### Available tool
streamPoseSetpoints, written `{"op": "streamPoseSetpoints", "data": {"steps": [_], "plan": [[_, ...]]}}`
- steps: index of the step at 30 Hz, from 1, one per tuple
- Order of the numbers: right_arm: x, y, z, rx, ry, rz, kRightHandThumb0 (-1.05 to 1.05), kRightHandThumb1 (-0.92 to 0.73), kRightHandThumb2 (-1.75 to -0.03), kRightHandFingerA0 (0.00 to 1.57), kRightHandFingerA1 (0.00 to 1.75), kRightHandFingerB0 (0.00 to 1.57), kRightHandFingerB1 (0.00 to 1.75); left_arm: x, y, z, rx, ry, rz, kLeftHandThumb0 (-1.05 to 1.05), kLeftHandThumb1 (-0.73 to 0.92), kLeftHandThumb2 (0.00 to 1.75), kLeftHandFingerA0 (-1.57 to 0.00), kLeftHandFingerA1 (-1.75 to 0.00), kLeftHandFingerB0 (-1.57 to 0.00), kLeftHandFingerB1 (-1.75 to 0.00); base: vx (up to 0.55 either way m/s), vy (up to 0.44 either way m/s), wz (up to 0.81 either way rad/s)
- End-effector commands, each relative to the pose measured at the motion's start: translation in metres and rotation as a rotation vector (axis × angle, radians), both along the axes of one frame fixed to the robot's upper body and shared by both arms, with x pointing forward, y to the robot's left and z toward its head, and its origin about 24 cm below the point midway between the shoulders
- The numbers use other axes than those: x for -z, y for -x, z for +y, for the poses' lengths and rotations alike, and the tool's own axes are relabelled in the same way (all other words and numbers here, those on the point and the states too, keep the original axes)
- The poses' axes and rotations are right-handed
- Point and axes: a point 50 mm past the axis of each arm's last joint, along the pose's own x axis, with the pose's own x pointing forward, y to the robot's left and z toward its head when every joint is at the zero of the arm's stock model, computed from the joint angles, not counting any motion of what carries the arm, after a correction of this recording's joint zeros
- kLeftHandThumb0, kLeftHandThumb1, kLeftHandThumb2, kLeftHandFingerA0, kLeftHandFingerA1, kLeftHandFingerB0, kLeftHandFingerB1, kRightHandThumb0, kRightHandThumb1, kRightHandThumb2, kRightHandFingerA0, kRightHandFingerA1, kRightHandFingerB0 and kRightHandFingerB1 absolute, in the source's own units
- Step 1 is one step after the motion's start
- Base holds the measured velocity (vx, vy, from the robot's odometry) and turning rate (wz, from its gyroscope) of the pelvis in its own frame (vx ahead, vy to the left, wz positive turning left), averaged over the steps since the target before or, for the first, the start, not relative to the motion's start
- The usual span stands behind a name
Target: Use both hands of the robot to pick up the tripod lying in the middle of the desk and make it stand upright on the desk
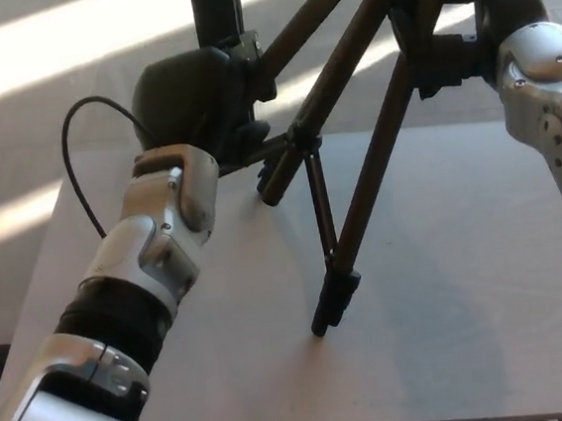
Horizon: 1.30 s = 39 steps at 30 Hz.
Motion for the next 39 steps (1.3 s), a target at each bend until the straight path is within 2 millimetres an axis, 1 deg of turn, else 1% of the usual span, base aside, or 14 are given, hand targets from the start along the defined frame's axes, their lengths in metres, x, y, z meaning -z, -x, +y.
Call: {"op": "streamPoseSetpoints", "data": {"steps": [1,2,5,6,15,18,19,21,22,25,28,30,33,39], "plan": [[-0.073,0.018,0.054,-0.197,0.359,-0.473,-0.36,-0.26,-1.49,1.00,1.72,0.94,1.53,0.057,0.021,-0.016,-0.059,0.406,0.218,-0.15,0.57,0.94,-0.84,-1.43,-0.70,-0.82,0.00,0.000,0.00],[-0.071,0.019,0.057,-0.202,0.371,-0.476,-0.35,-0.28,-1.50,1.02,1.72,0.96,1.56,0.060,0.023,-0.016,-0.061,0.416,0.224,-0.16,0.60,0.88,-0.72,-1.07,-0.63,-0.67,0.00,0.000,0.00],[-0.067,0.021,0.059,-0.211,0.401,-0.492,-0.36,-0.30,-1.52,1.01,1.75,0.94,1.59,0.066,0.027,-0.020,-0.051,0.459,0.231,-0.11,0.59,0.98,-0.73,-1.66,-0.68,-1.45,0.00,0.000,0.00],[-0.062,0.022,0.061,-0.221,0.412,-0.484,-0.32,-0.34,-1.49,1.00,1.75,0.90,1.60,0.069,0.030,-0.022,-0.059,0.489,0.249,-0.15,0.59,0.97,-0.83,-1.67,-0.78,-1.17,0.00,0.000,0.00],[-0.032,0.025,0.064,-0.260,0.490,-0.450,-0.31,-0.37,-1.45,1.02,1.75,0.90,1.57,0.090,0.042,-0.022,-0.080,0.516,0.311,-0.15,0.57,1.06,-0.87,-1.75,-0.66,-1.63,0.00,0.000,0.00],[-0.034,0.028,0.071,-0.294,0.539,-0.481,-0.28,-0.35,-1.44,1.08,1.60,0.95,1.45,0.096,0.044,-0.019,-0.089,0.508,0.322,-0.25,0.53,1.13,-1.17,-1.37,-0.96,-1.22,0.00,0.000,0.00],[-0.034,0.028,0.073,-0.299,0.546,-0.489,-0.22,-0.35,-1.40,1.04,1.65,0.88,1.48,0.097,0.044,-0.019,-0.087,0.513,0.323,-0.18,0.56,1.07,-0.87,-1.75,-0.73,-1.55,0.00,0.000,0.07],[-0.036,0.028,0.076,-0.310,0.565,-0.498,-0.25,-0.39,-1.33,0.99,1.69,0.85,1.43,0.098,0.045,-0.018,-0.087,0.507,0.323,-0.27,0.54,1.11,-1.18,-1.35,-0.92,-1.16,0.00,0.000,0.03],[-0.038,0.029,0.078,-0.311,0.581,-0.507,-0.24,-0.38,-1.32,0.98,1.72,0.83,1.48,0.099,0.045,-0.018,-0.095,0.508,0.325,-0.21,0.61,0.96,-0.90,-1.73,-0.76,-1.18,0.00,0.000,0.00],[-0.040,0.030,0.081,-0.315,0.611,-0.548,-0.23,-0.37,-1.43,1.02,1.75,0.85,1.52,0.099,0.045,-0.017,-0.111,0.503,0.334,-0.20,0.64,0.89,-0.92,-1.60,-0.73,-0.77,0.00,0.000,0.02],[-0.039,0.030,0.080,-0.314,0.622,-0.552,-0.23,-0.37,-1.43,1.02,1.75,0.85,1.52,0.101,0.046,-0.017,-0.113,0.492,0.333,-0.20,0.64,0.89,-0.92,-1.60,-0.73,-0.77,0.00,0.000,0.00],[-0.035,0.029,0.078,-0.319,0.623,-0.522,-0.21,-0.36,-1.35,1.02,1.66,0.85,1.50,0.102,0.047,-0.014,-0.114,0.490,0.338,-0.19,0.64,0.87,-0.87,-1.70,-0.75,-1.32,0.00,0.000,0.00],[-0.026,0.027,0.073,-0.325,0.628,-0.499,-0.21,-0.36,-1.38,1.00,1.70,0.88,1.48,0.107,0.050,-0.008,-0.129,0.465,0.336,-0.19,0.64,0.77,-0.87,-1.55,-0.64,-0.74,0.00,0.000,0.00],[-0.016,0.023,0.062,-0.313,0.655,-0.445,-0.23,-0.39,-1.35,0.99,1.75,0.86,1.49,0.110,0.052,-0.002,-0.134,0.447,0.346,-0.19,0.68,0.73,-0.88,-1.39,-0.64,-0.67,0.00,0.000,0.05]]}}
